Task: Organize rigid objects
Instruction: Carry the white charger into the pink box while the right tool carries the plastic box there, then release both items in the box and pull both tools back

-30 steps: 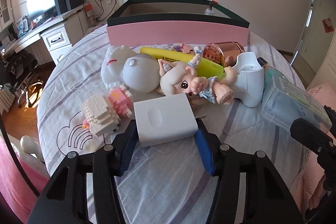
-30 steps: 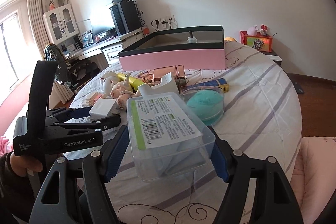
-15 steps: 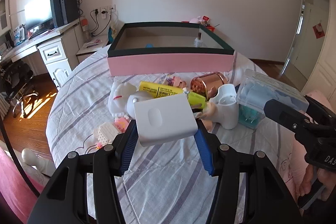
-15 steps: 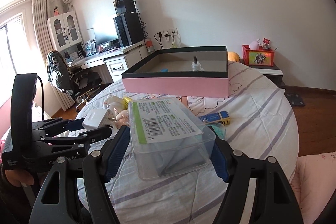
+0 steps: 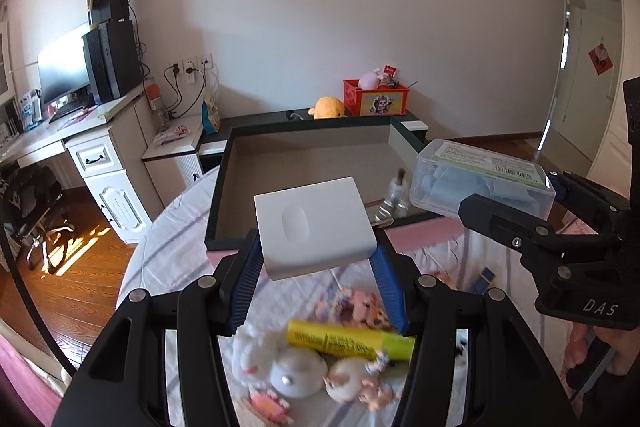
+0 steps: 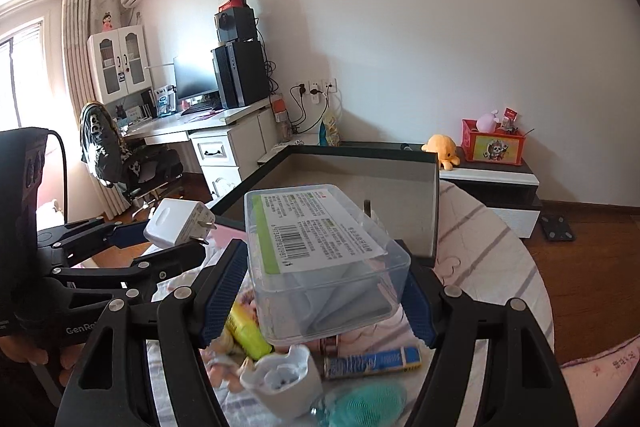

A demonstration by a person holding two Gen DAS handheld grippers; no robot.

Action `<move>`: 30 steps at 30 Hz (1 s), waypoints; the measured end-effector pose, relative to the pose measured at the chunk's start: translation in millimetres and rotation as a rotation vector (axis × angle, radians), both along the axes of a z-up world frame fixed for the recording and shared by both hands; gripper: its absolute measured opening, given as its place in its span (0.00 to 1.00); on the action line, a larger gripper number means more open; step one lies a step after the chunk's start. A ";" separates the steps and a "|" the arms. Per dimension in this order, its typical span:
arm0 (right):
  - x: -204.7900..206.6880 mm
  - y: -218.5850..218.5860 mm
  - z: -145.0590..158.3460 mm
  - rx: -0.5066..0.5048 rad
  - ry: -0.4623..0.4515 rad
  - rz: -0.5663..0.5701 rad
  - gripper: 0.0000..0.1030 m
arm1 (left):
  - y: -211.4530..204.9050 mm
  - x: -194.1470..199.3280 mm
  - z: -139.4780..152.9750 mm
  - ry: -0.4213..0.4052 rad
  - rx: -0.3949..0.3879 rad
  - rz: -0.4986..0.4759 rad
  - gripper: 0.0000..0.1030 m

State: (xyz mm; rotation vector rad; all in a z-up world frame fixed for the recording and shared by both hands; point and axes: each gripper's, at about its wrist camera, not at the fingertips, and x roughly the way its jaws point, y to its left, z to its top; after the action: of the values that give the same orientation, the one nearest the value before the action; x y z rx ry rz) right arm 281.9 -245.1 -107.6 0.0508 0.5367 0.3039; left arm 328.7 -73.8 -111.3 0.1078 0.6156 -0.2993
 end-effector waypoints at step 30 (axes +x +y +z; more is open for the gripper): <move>138.3 23.4 -27.7 -0.045 0.248 -0.080 0.79 | 25.7 106.6 -24.9 0.104 0.091 0.090 0.89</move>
State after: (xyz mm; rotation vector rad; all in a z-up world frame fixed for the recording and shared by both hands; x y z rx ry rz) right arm 420.2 -221.7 -135.3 0.0666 0.7849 0.2082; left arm 435.3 -48.1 -136.1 0.1524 0.7358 -0.1906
